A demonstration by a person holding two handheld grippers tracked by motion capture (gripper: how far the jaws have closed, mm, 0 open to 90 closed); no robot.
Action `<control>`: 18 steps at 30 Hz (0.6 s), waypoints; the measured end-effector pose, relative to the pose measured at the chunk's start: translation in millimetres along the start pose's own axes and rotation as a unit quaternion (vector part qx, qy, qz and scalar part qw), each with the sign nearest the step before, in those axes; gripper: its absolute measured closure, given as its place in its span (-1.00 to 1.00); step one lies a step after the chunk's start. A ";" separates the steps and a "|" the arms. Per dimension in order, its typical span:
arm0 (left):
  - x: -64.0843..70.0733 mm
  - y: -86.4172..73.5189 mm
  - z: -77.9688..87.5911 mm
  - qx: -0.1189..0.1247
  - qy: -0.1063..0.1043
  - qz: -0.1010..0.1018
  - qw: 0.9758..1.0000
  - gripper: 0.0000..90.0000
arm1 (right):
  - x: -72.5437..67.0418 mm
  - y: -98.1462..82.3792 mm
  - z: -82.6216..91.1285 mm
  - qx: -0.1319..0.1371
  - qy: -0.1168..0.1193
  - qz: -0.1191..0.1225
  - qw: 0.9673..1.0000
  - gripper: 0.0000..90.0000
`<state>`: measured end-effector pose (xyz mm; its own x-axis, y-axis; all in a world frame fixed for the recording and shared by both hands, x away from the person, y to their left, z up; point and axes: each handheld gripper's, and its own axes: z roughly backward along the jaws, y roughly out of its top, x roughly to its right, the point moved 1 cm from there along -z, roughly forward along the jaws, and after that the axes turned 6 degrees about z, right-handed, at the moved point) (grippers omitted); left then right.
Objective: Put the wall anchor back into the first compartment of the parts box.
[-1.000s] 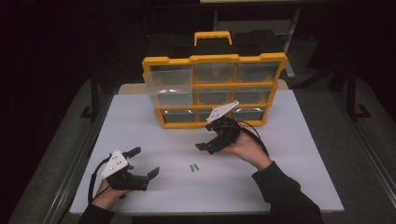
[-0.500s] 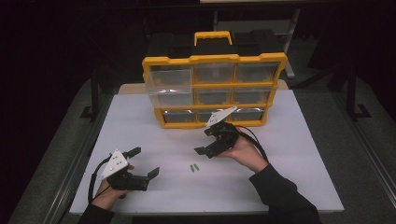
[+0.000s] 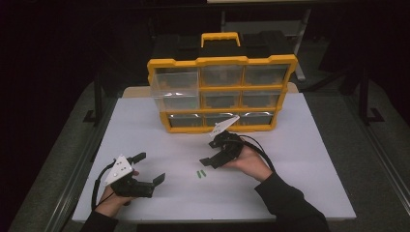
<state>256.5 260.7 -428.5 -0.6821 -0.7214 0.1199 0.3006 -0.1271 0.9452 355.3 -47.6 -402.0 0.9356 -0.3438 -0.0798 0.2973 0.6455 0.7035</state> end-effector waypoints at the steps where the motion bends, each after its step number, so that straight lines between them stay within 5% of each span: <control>1: 0.1 0.1 0.0 0.000 0.000 0.000 1.000 -1.00 | 0.2 -0.8 -1.8 -0.001 0.001 0.001 1.000 -0.43; 2: 0.2 0.0 -0.1 0.000 0.000 0.000 1.000 -1.00 | -2.3 -0.7 -3.2 0.001 0.009 -0.014 1.000 -0.40; 3: 0.1 0.0 -0.1 0.000 0.000 0.000 1.000 -1.00 | 0.5 -2.6 -5.4 -0.006 0.001 0.006 1.000 -0.38; 18: 0.1 -0.1 -0.6 0.001 0.000 0.001 1.000 -1.00 | -4.0 -10.8 -31.6 -0.045 0.028 0.017 0.998 -0.09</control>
<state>256.8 260.2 -428.8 -0.6816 -0.7217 0.1209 0.2999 -0.1247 0.9458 354.4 -31.7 -431.5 0.9537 -0.2842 -0.0985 0.2793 0.7152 0.6407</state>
